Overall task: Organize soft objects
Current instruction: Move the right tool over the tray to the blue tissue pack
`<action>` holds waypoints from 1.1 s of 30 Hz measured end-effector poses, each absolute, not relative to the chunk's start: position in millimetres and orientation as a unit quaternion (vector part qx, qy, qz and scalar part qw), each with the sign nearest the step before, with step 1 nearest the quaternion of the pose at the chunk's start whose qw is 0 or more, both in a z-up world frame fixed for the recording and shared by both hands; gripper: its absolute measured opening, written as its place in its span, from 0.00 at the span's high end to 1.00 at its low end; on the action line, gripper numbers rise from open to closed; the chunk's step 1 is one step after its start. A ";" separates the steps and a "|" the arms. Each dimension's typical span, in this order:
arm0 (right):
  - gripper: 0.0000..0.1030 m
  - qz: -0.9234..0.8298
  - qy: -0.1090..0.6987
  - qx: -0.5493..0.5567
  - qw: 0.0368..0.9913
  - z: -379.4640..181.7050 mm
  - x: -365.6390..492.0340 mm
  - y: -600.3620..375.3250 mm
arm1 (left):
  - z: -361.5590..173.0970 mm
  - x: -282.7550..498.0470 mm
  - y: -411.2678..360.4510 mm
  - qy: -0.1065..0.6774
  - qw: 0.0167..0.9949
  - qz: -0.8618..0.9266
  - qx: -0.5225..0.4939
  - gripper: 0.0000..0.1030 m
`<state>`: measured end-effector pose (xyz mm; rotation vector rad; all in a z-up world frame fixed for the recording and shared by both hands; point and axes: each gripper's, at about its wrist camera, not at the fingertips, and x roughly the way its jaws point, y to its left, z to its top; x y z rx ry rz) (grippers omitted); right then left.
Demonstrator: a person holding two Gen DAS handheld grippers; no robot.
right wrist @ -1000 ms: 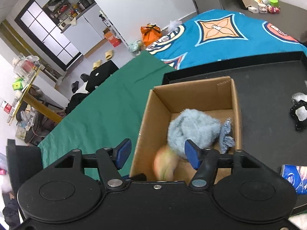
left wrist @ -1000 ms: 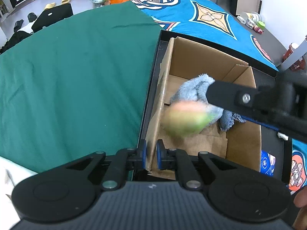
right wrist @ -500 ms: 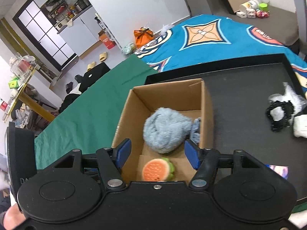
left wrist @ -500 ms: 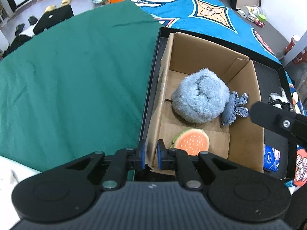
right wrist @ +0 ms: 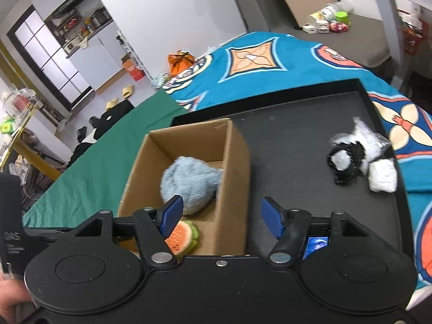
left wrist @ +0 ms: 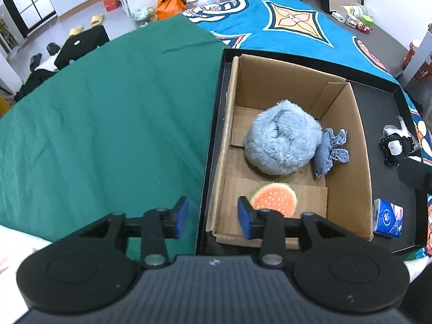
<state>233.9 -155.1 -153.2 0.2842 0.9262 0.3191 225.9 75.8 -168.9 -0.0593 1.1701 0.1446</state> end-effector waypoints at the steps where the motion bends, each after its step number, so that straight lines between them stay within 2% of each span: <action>1: 0.36 0.149 0.445 0.138 0.872 -155.7 233.6 -158.9 | -167.9 225.7 74.4 0.550 0.832 0.069 -0.025 0.57; 10: 0.28 0.101 0.453 0.145 0.874 -180.0 227.6 -188.7 | -164.9 225.4 65.6 0.549 0.832 0.078 0.000 0.52; 27: 0.11 0.017 0.483 0.124 0.866 -241.7 223.7 -214.1 | -168.3 230.4 55.5 0.559 0.823 0.095 0.031 0.50; 33: 0.11 0.013 0.488 0.119 0.865 -258.3 219.7 -214.4 | -165.7 228.8 50.3 0.551 0.827 0.101 0.044 0.39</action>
